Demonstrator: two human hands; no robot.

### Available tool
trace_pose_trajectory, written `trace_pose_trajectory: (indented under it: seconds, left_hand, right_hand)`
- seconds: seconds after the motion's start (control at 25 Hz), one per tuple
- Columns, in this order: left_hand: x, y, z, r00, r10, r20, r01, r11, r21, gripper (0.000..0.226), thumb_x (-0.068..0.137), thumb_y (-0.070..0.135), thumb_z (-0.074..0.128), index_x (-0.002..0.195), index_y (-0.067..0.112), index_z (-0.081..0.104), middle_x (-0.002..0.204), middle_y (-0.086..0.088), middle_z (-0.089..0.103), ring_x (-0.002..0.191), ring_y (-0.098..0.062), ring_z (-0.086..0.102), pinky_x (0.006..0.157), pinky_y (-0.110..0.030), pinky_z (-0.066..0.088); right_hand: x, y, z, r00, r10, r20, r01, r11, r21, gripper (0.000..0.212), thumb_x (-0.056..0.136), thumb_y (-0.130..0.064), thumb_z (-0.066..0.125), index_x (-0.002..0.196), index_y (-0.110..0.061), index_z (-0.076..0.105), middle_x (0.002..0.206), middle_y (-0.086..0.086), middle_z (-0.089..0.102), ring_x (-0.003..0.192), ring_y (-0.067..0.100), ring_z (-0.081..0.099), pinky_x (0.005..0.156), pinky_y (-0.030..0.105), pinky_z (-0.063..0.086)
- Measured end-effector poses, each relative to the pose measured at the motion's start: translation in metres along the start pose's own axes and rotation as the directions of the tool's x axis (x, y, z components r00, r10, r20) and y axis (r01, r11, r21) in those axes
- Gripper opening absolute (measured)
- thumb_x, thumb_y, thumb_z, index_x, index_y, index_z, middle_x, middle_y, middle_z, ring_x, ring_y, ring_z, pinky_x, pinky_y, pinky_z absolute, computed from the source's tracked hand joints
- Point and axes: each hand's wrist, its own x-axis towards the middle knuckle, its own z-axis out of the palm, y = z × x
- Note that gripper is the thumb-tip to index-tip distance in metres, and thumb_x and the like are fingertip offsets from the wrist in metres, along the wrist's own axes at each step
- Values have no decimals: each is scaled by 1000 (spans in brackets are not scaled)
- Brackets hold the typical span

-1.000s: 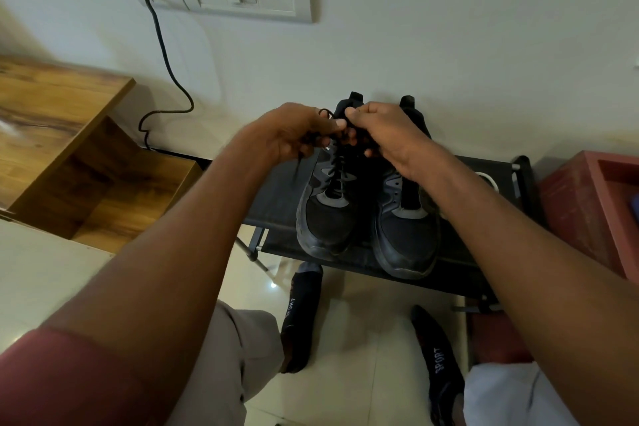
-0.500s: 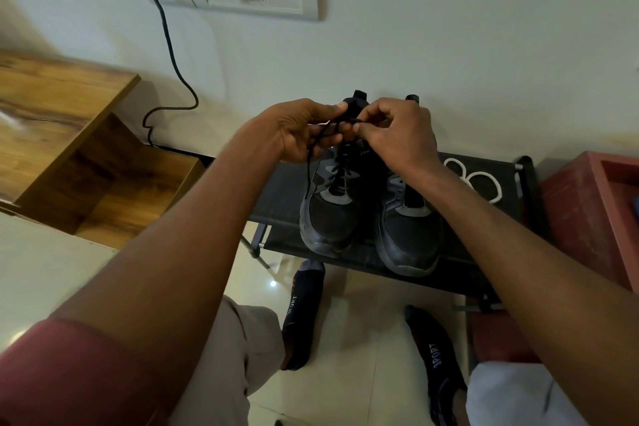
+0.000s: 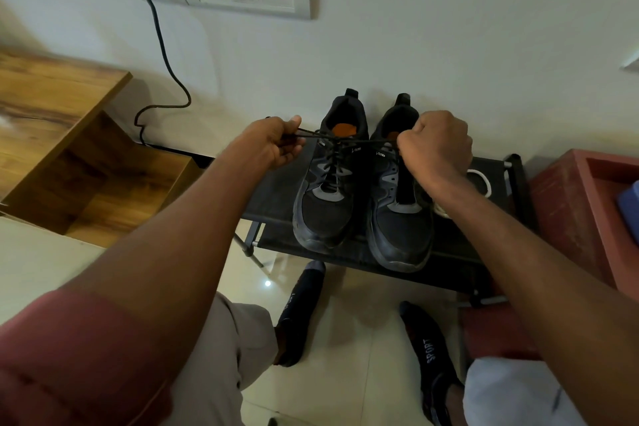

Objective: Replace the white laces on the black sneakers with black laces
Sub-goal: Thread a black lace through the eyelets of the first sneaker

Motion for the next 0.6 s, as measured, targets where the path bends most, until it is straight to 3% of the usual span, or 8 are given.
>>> trace_pose_trajectory:
  seconds: [0.16, 0.24, 0.28, 0.32, 0.36, 0.44, 0.52, 0.6]
  left_hand:
    - [10, -4, 1, 995, 67, -78, -73, 994, -83, 21, 92, 8, 78, 105, 3, 63, 86, -9, 69, 71, -19, 70, 48, -27, 58]
    - [8, -6, 0, 989, 108, -98, -106, 994, 25, 22, 92, 9, 78, 108, 1, 64, 84, -10, 68, 66, -19, 69, 47, -30, 59]
    - [5, -6, -2, 986, 143, -90, -126, 977, 169, 21, 92, 11, 79, 103, 2, 64, 82, -11, 67, 63, -19, 66, 48, -30, 59]
    - [3, -5, -6, 980, 191, -62, -155, 916, 371, 22, 91, 16, 81, 97, 3, 64, 80, -12, 66, 61, -20, 62, 49, -30, 56]
    - [2, -5, -10, 968, 251, -23, -191, 791, 581, 26, 89, 21, 82, 92, 4, 63, 80, -13, 64, 62, -21, 59, 53, -31, 53]
    - [-4, -2, -14, 898, 437, 50, -274, 467, 840, 29, 88, 27, 81, 98, 6, 64, 92, -12, 64, 79, -26, 60, 70, -36, 51]
    - [-15, 0, -9, 803, 564, 193, -424, 311, 851, 30, 90, 17, 72, 120, 17, 65, 115, -6, 64, 103, -26, 61, 88, -37, 51]
    - [-22, 0, 0, 743, 540, 394, -589, 251, 768, 49, 91, 8, 66, 134, 30, 61, 132, 0, 60, 116, -20, 56, 95, -35, 47]
  right_hand:
    - [1, 1, -2, 999, -35, -5, 35, 999, -35, 13, 71, -3, 52, 75, 0, 64, 75, 10, 63, 70, 36, 63, 61, 42, 53]
    - [-7, -3, -4, 992, -123, -9, 122, 990, -68, 8, 73, -4, 54, 74, -3, 62, 79, 9, 61, 72, 36, 61, 62, 41, 51]
    - [-14, -6, -4, 979, -201, 16, 202, 975, -89, 5, 76, -7, 57, 74, -7, 62, 83, 8, 61, 73, 35, 61, 64, 41, 53]
    - [-20, -8, -5, 957, -279, 77, 286, 953, -100, 3, 78, -9, 61, 76, -11, 61, 85, 5, 61, 75, 31, 60, 67, 40, 53]
    - [-26, -9, -7, 926, -328, 186, 350, 931, -102, 4, 80, -13, 63, 79, -16, 62, 87, 1, 61, 77, 27, 60, 69, 39, 53]
    - [-31, -10, -9, 825, -322, 464, 417, 902, -115, 17, 81, -18, 67, 96, -26, 64, 95, -5, 62, 85, 21, 60, 74, 37, 52]
    - [-31, -10, -7, 776, -297, 557, 412, 907, -91, 40, 78, -16, 66, 116, -28, 64, 104, -5, 58, 93, 20, 60, 78, 39, 54]
    - [-26, -14, -3, 845, -346, 408, 391, 920, -29, 43, 80, -13, 66, 121, -24, 65, 110, -3, 57, 97, 21, 59, 83, 41, 54]
